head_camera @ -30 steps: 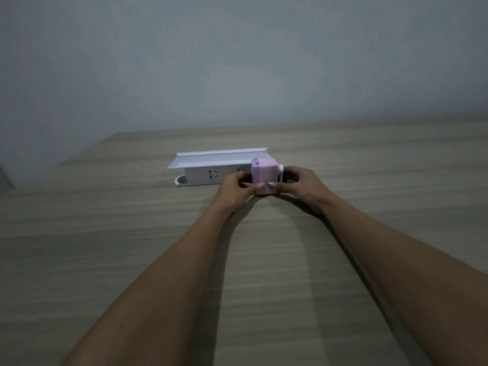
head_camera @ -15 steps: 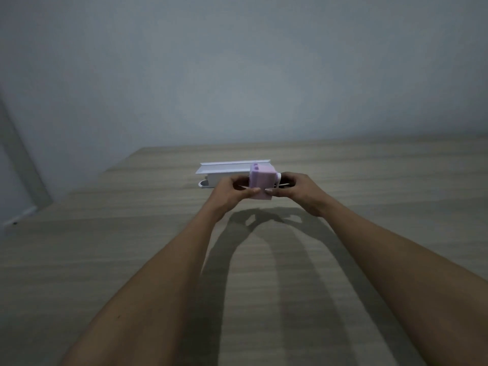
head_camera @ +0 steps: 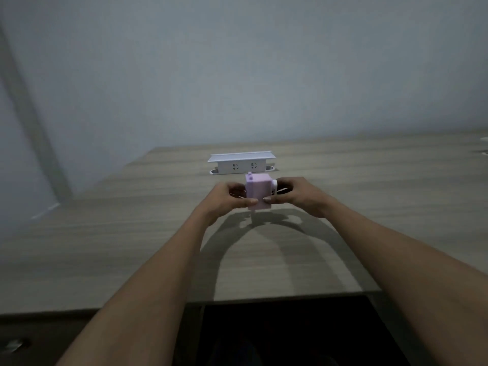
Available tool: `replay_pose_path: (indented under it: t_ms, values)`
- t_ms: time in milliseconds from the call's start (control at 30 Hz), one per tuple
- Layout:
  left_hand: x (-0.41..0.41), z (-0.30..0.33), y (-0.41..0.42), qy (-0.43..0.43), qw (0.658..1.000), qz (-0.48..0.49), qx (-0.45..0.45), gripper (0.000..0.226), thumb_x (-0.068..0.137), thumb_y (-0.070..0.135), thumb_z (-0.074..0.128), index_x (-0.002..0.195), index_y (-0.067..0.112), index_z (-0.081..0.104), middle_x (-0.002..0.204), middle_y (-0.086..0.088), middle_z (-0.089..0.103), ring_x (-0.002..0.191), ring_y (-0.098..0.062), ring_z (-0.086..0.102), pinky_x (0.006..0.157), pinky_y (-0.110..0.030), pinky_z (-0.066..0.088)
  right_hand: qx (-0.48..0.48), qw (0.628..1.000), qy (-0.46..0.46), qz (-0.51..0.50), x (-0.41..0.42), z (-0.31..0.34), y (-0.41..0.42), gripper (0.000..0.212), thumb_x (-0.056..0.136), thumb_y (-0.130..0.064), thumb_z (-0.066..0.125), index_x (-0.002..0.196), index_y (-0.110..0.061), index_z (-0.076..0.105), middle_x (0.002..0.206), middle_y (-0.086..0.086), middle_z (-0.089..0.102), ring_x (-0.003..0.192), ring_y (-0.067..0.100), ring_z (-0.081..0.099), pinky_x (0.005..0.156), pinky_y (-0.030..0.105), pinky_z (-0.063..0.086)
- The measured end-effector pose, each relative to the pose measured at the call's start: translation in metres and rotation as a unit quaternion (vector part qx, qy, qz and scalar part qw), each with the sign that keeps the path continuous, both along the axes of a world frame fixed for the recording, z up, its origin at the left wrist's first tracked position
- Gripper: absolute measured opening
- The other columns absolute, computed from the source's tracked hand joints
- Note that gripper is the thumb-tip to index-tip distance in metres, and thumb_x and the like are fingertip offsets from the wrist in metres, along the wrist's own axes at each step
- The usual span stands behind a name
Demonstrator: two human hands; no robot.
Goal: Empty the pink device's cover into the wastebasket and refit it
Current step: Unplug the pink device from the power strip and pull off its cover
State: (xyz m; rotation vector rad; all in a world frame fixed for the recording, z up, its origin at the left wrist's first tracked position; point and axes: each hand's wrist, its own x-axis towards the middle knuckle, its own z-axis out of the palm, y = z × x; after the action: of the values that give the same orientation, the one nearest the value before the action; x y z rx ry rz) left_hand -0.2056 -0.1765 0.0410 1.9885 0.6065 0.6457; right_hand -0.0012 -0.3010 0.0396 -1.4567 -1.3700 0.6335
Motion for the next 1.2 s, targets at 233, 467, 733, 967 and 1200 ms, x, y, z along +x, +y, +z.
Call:
replay_pose_path:
  t_ms: [233,467,733,967,1200]
  values:
    - [-0.007,-0.033,-0.022,-0.015,0.999,0.007,-0.03,0.052,0.078,0.013,0.087,0.126,0.004,0.071,0.111,-0.012,0.078,0.106,-0.031,0.074,0.088,-0.033,0.059,-0.008,1.0,0.009,-0.009,-0.004,-0.033,-0.017,0.044,0.078,-0.007,0.085,0.12,-0.001,0.07,0.113,0.018,0.076,0.104,0.031,0.073,0.089,0.038,0.061]
    - [-0.007,-0.046,-0.018,-0.035,0.999,0.01,-0.029,0.054,0.077,0.018,0.088,0.127,0.006,0.071,0.113,-0.007,0.079,0.103,-0.022,0.076,0.09,-0.033,0.06,0.01,1.0,0.011,-0.017,-0.003,-0.045,-0.014,0.044,0.08,-0.012,0.085,0.121,-0.004,0.069,0.115,0.014,0.075,0.099,0.022,0.075,0.081,0.027,0.058]
    - [-0.016,-0.041,-0.012,-0.005,1.0,0.011,-0.017,0.049,0.079,0.015,0.086,0.125,0.005,0.071,0.108,-0.009,0.079,0.084,-0.007,0.074,0.074,-0.016,0.057,-0.01,1.0,-0.008,-0.015,0.0,-0.045,-0.014,0.049,0.079,-0.023,0.086,0.123,-0.011,0.069,0.116,0.008,0.076,0.106,0.025,0.074,0.097,0.042,0.058]
    - [-0.055,-0.039,-0.005,-0.006,0.998,0.049,-0.036,0.046,0.081,0.009,0.084,0.125,0.005,0.068,0.096,-0.002,0.077,0.071,0.004,0.073,0.067,-0.011,0.055,-0.044,0.999,-0.015,-0.028,-0.005,-0.04,-0.019,0.066,0.063,-0.041,0.09,0.121,-0.017,0.071,0.112,0.002,0.078,0.107,0.021,0.074,0.102,0.048,0.053]
    - [-0.08,-0.029,-0.01,-0.014,0.996,0.077,-0.037,0.049,0.08,0.015,0.086,0.126,0.008,0.069,0.103,-0.008,0.079,0.085,-0.013,0.077,0.077,-0.024,0.061,-0.017,0.998,-0.011,-0.06,-0.013,-0.022,-0.033,0.073,0.074,-0.02,0.09,0.138,-0.005,0.059,0.126,0.01,0.071,0.118,0.024,0.068,0.097,0.03,0.054]
